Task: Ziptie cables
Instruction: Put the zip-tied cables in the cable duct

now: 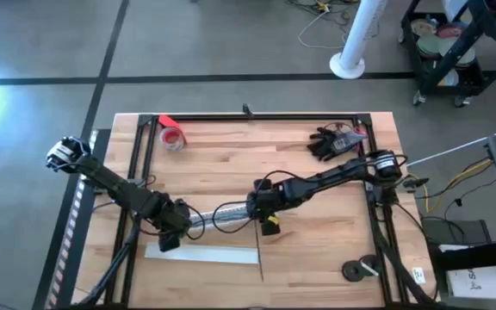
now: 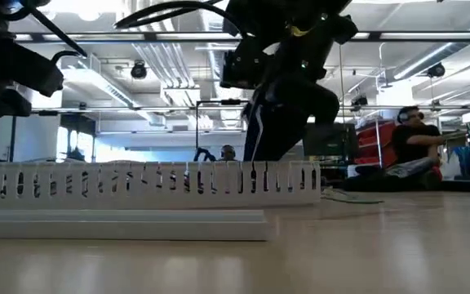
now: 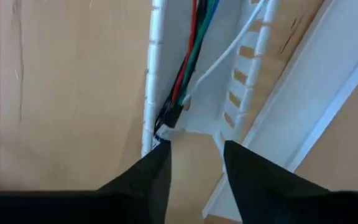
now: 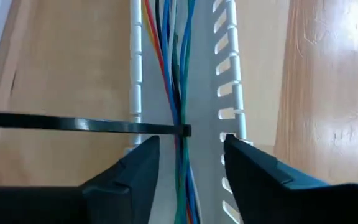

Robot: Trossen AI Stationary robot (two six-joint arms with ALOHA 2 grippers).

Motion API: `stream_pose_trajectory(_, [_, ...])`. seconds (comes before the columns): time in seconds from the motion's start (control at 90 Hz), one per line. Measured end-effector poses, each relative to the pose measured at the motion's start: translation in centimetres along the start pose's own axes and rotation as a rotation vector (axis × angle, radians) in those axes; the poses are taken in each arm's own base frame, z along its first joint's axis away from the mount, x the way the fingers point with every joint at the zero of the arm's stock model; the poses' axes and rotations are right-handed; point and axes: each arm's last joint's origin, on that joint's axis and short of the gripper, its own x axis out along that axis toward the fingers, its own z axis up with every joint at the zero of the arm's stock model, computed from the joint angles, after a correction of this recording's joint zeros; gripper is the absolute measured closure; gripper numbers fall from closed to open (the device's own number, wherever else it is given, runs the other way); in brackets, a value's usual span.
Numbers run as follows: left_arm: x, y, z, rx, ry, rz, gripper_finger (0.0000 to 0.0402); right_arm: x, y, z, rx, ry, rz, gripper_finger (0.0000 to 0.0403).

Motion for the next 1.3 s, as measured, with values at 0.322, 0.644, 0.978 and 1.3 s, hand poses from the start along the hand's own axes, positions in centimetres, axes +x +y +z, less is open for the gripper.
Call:
stream_pose_trajectory(0.322, [-0.2,0.3,-0.3,-0.029,0.019,0.016,0.0248,-3.6,-0.3,0.7,0.018,-0.077,-0.005,0.0285])
stream_pose_trajectory(0.644, [-0.2,0.3,-0.3,-0.055,0.011,0.018,0.0263,-3.8,0.6,0.6,-0.001,-0.064,0.055,0.0264])
stream_pose_trajectory(0.978, [-1.2,-0.2,0.2,-0.051,-0.04,-0.001,0.0251,-4.3,4.7,0.3,-0.101,-0.047,0.135,0.0239])
stream_pose_trajectory(1.3, [-4.9,-2.3,2.5,0.074,-0.392,-0.029,0.0267,-3.9,7.7,0.7,-0.093,-0.157,-0.033,0.0267])
